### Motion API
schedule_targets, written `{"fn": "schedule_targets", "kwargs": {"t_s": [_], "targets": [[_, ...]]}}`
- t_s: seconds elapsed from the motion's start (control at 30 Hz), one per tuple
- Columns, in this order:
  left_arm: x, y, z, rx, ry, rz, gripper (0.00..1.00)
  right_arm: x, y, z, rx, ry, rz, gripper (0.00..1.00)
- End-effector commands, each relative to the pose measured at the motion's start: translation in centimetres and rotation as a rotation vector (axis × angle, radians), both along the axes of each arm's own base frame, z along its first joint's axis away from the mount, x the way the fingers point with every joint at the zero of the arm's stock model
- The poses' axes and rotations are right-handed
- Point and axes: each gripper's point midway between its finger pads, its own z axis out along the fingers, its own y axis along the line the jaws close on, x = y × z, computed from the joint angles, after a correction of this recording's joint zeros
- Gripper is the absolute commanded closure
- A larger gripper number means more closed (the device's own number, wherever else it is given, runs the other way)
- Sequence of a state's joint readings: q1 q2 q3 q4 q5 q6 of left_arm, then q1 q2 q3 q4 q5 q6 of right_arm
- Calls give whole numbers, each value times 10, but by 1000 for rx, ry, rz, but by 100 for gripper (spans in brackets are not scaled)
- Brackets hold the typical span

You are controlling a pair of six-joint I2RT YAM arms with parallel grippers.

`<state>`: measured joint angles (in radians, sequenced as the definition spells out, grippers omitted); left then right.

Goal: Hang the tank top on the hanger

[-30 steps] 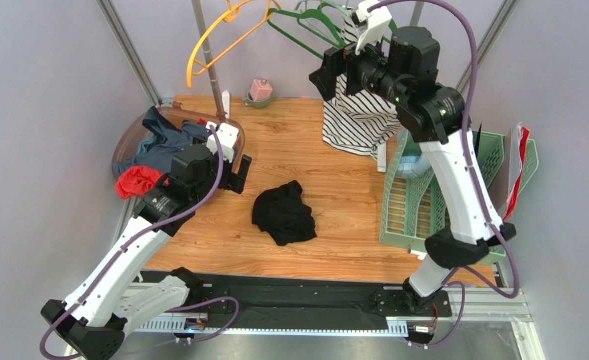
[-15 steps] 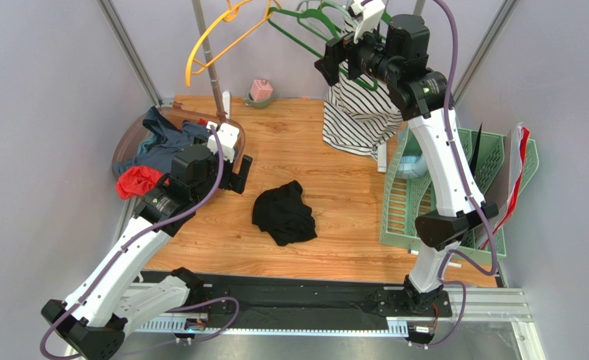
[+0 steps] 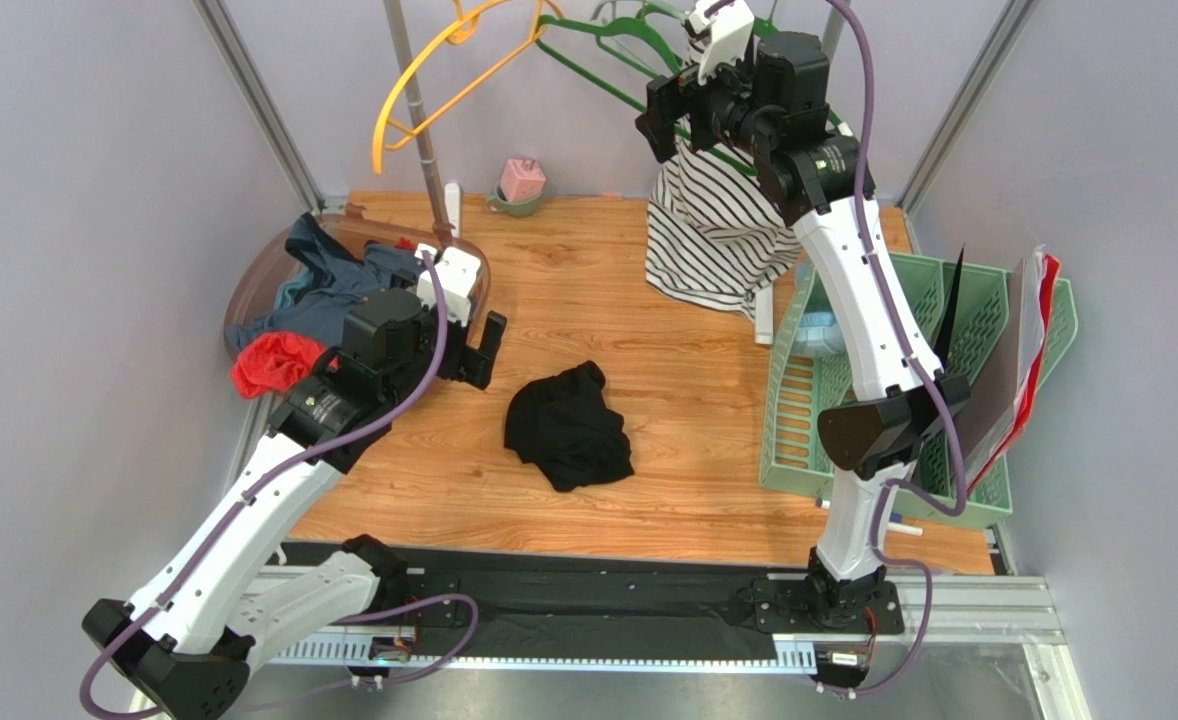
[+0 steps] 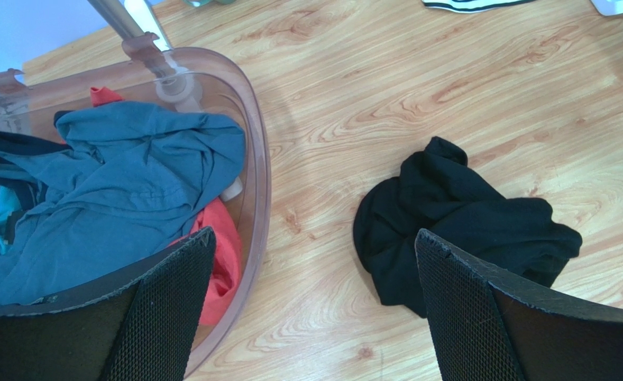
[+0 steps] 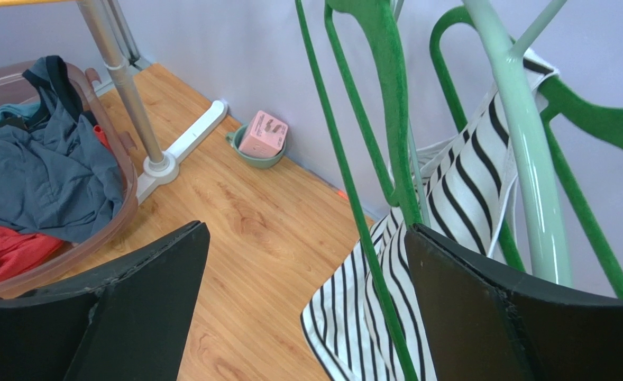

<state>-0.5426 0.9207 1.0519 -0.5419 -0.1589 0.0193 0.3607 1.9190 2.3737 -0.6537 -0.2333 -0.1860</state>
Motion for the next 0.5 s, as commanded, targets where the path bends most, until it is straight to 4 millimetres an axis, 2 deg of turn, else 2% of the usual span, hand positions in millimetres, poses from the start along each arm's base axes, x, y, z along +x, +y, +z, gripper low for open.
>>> {"fn": "schedule_targets", "kwargs": {"t_s": [0.0,0.1,0.33,0.47], "targets": [[0,-4,9,-34,-21,-7,1,-3,-4,37,10,-137,-3,1],[0,-4,8,-34,-17,-10,1,-3,-5,39,2,-152,-10,1],[0,-5,9,-36,-16,-15,1,15,-19,24,-56,-150,-86,1],[0,-4,9,-35,-19,-13,1,15,-19,26,-56,-165,-91,1]]}}
